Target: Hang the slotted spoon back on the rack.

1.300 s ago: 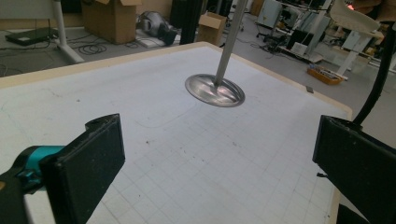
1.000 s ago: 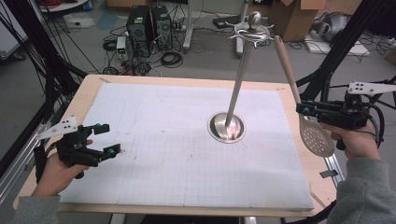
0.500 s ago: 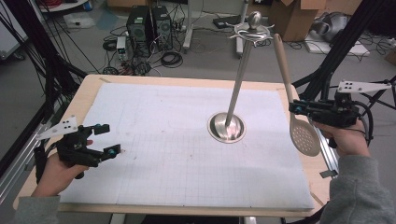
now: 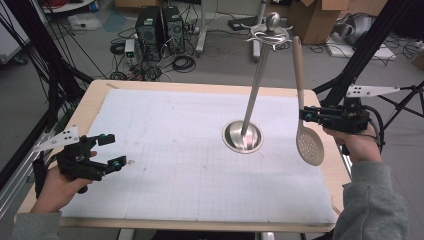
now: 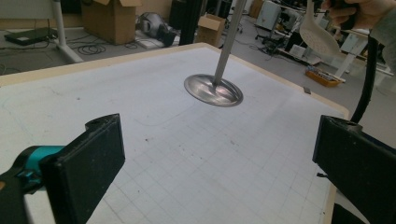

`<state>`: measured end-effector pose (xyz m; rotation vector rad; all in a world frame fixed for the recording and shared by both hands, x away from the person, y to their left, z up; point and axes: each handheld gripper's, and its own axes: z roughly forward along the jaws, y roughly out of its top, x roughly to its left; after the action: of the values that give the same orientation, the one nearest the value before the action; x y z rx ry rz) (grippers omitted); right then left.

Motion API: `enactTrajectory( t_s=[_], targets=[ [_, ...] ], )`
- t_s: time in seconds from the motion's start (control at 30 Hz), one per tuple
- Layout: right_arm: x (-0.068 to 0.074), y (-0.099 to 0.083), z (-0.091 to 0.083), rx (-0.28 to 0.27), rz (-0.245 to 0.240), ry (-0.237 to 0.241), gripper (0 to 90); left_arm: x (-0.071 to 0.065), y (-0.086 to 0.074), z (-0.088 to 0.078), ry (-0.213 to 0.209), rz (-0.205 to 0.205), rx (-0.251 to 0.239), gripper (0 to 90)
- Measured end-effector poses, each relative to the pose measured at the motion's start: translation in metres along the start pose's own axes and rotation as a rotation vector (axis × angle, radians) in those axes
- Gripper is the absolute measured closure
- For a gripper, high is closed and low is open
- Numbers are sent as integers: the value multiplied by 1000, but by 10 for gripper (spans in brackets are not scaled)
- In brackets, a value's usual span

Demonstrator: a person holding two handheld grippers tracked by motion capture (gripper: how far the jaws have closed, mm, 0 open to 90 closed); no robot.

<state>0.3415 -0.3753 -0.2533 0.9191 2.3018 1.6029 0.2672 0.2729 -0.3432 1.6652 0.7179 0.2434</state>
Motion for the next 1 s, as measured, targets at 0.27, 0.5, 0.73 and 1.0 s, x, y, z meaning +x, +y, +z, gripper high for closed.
enactTrajectory(
  t_s=[0.27,0.5,0.73,1.0],
  targets=[
    [-3,-1,11,10,-8,12,782,2,-2,-2,7,-7,3,26],
    [-4,-1,16,18,-10,19,782,1,-2,-1,3,-8,4,26],
    [-6,-1,21,15,-19,19,782,2,-3,-2,7,-10,2,26],
    [-7,1,32,21,-33,5,782,4,-5,-3,14,-13,7,26]
  ],
)
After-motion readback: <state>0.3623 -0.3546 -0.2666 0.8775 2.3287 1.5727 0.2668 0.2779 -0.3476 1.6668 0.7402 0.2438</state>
